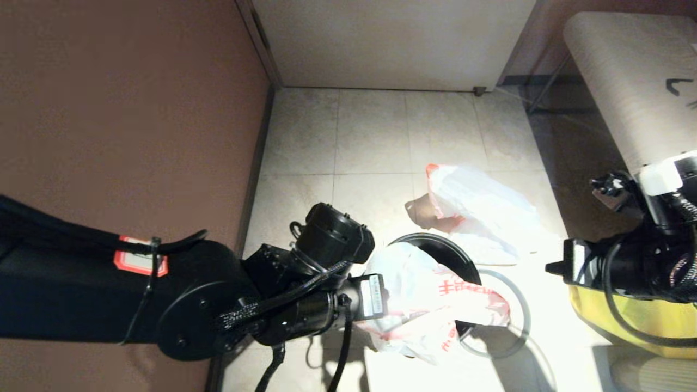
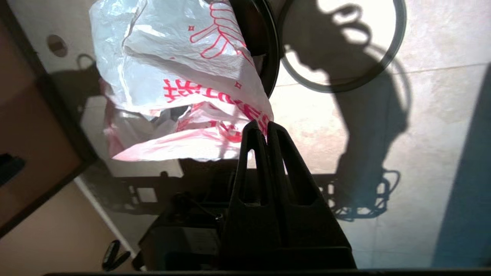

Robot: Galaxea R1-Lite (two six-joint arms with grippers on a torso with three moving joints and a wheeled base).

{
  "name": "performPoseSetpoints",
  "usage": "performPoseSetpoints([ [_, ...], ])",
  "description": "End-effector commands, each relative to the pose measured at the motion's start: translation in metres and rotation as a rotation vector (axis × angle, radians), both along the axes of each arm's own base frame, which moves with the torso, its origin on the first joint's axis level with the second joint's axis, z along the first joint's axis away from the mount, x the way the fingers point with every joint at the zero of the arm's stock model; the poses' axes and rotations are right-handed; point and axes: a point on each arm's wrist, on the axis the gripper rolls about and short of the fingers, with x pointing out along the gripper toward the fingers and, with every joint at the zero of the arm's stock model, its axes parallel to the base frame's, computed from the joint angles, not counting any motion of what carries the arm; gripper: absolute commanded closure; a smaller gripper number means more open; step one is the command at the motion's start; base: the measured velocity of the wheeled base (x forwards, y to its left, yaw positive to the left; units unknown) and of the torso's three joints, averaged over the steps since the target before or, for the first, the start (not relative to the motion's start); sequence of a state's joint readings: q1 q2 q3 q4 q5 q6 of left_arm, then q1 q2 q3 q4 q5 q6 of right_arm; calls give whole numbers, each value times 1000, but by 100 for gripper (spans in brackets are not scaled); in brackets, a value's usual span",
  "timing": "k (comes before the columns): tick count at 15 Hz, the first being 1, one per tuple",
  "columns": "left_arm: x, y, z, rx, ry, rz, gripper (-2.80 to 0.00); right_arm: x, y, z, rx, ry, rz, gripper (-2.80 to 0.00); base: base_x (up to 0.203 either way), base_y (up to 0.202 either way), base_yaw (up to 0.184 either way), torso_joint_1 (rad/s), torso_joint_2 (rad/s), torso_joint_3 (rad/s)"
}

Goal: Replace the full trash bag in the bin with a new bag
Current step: Put the new garbage bag on the trash can

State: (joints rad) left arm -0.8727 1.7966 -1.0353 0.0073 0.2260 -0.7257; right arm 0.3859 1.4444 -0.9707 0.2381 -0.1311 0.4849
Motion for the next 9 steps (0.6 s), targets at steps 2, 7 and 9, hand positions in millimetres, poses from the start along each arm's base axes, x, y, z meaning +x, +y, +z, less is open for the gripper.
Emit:
performPoseSetpoints([
  [2, 5, 16, -42, 72, 150, 85, 0, 16, 19, -9, -48, 34, 13, 0, 0, 0, 0, 0, 0, 0],
  [7, 28, 30, -81, 11, 312, 214, 0, 22, 24, -19, -64, 76, 1, 0, 0, 0, 0, 0, 0, 0],
  [9, 43, 38, -79, -78, 341, 225, -280, 24, 24, -19, -63, 73, -1, 0, 0, 0, 0, 0, 0, 0],
])
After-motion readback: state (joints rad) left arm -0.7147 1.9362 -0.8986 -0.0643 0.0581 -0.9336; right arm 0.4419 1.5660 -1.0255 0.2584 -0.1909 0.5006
